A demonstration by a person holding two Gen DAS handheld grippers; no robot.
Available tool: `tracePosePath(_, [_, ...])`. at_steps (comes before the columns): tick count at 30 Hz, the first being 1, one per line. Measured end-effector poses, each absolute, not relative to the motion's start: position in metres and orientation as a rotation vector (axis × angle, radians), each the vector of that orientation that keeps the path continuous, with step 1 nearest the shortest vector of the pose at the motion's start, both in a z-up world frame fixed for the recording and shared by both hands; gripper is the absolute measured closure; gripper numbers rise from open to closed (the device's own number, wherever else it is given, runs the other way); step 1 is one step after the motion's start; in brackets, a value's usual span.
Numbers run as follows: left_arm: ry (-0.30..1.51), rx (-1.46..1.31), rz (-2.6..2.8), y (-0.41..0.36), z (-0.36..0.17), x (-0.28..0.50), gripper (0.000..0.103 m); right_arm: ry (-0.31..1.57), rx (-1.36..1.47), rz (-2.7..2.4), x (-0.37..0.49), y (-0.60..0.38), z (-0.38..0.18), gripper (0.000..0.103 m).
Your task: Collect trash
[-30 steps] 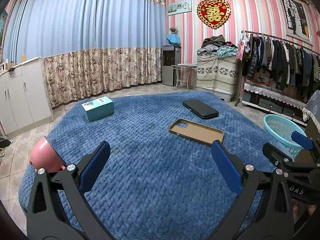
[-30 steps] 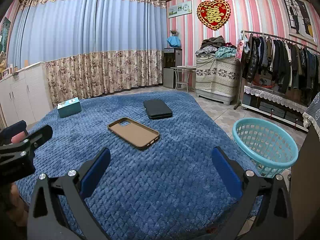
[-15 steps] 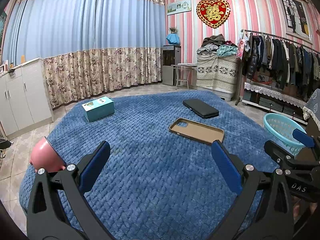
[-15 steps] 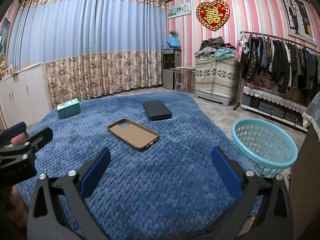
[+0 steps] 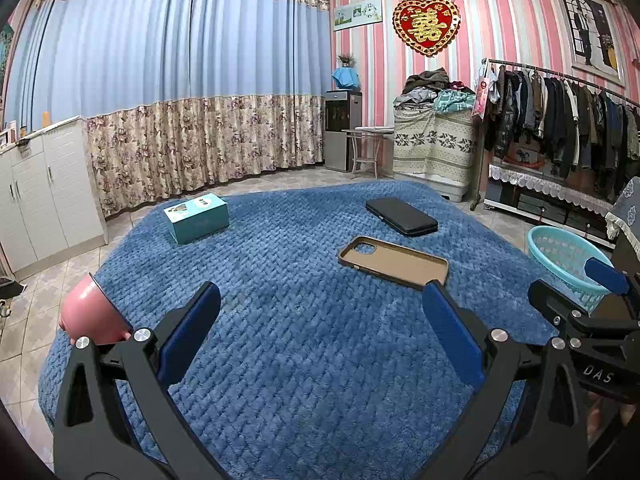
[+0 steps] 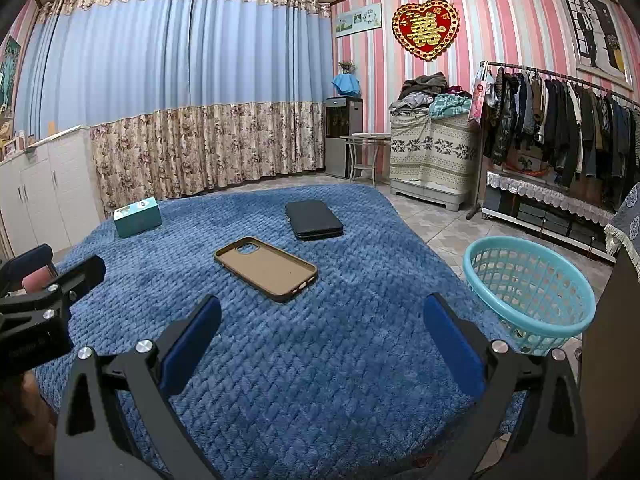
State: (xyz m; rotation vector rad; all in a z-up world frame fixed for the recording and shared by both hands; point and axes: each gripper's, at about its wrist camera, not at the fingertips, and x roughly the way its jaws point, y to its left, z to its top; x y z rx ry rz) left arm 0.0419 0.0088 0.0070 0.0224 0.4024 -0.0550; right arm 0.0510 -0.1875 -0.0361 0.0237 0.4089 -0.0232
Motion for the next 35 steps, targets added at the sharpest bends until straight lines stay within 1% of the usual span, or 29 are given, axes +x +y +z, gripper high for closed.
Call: tracePosePath(35, [0.39,0.035,-0.068,0.0137,0.0097,0.0437,0.005,0.407,0.025,-0.024,0.0511,-0.1872,-0.0374,0.004])
